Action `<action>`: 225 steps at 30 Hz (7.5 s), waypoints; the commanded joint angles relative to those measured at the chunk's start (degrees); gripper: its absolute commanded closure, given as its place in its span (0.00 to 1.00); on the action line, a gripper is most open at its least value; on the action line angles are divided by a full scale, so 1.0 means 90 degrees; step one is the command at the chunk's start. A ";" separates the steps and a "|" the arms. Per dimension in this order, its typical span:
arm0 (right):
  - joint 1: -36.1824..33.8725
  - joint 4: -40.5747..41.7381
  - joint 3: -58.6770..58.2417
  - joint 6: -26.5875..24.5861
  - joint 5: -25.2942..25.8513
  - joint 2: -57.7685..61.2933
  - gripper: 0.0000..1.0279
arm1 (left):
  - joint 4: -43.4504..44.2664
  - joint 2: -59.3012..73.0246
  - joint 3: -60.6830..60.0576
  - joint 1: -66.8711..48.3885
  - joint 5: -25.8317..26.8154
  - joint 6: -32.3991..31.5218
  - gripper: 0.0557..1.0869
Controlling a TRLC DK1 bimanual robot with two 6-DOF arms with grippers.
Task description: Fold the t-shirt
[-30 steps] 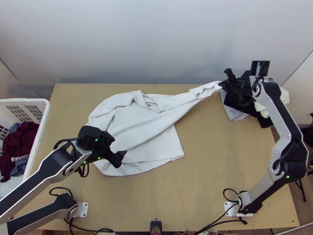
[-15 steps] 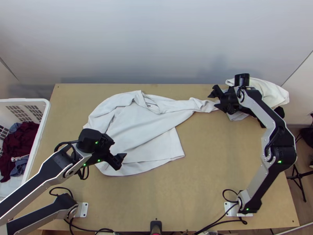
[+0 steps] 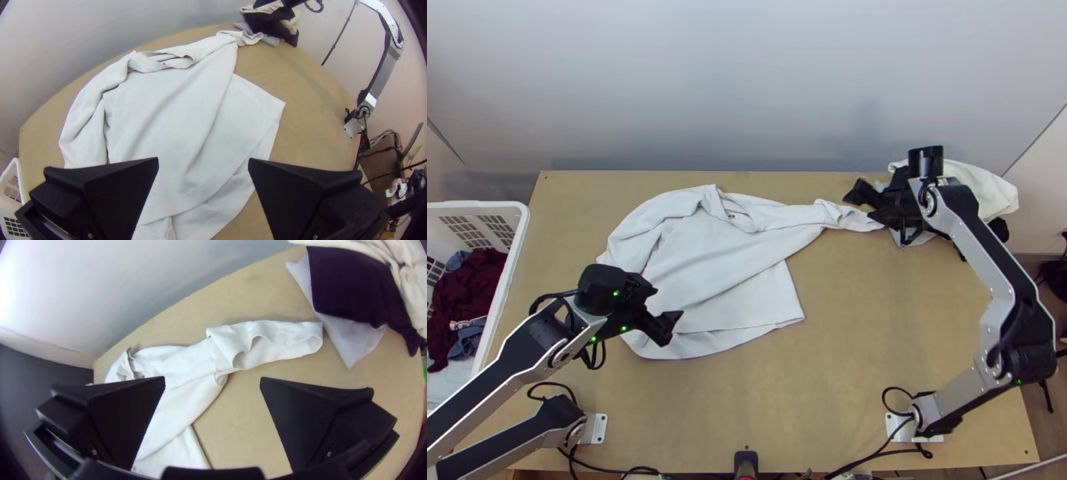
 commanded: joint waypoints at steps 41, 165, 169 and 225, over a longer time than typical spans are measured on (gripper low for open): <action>0.0835 0.0987 -0.0008 -0.4642 0.1795 0.1414 0.10 | 0.0275 -0.1002 -0.0622 0.1040 -0.0045 -0.0112 0.05; 0.0551 -0.0507 0.1779 -0.4466 0.1590 0.2508 0.55 | 0.0705 -0.1109 -0.1218 0.1001 -0.0045 -0.0278 0.05; 0.0551 -0.0517 0.1740 -0.4515 0.1590 0.2508 0.55 | 0.0705 -0.1109 -0.1208 0.1001 -0.0045 -0.0278 0.05; 0.0688 -0.0243 0.1770 -0.4036 0.1580 0.1560 0.96 | 0.3967 0.3588 0.0071 -0.2358 0.0072 -0.0981 0.05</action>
